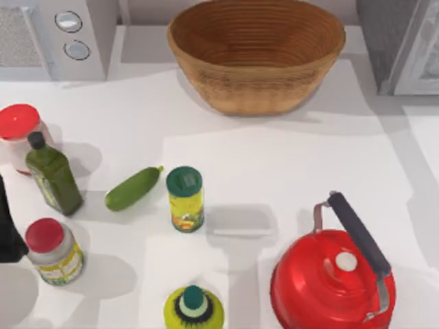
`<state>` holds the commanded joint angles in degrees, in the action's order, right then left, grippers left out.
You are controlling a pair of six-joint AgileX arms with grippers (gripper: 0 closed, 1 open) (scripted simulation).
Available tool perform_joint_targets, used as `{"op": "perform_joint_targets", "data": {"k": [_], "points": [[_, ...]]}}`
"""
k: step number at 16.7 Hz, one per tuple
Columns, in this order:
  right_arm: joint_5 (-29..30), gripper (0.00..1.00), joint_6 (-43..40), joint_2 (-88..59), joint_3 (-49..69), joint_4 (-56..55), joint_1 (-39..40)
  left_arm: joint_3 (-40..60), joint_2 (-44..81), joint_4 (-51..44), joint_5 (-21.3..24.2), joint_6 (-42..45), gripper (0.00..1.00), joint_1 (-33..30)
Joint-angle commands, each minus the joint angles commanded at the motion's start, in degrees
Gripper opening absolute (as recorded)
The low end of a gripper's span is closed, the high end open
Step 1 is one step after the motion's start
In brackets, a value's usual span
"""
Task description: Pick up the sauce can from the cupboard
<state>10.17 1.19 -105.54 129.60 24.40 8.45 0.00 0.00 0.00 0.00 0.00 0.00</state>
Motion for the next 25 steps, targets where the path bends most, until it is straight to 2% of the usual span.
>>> {"op": "perform_joint_targets", "data": {"k": [4,5,15,25], "points": [[0.00,0.02,0.00,0.00,0.00,0.00,0.00,0.00,0.00,0.00,0.00,0.00,1.00,0.00],[0.00,0.00,0.00,0.00,0.00,0.00,0.00,0.00,0.00,0.00,0.00,0.00,1.00,0.00],[0.29,0.00,0.11,0.95,-0.30,0.67,0.48,0.00,0.00,0.00,0.00,0.00,1.00,0.00],[8.02,0.00,0.17,24.29,-6.97,17.18,8.54,0.00,0.00,0.00,0.00,0.00,1.00,0.00]]}}
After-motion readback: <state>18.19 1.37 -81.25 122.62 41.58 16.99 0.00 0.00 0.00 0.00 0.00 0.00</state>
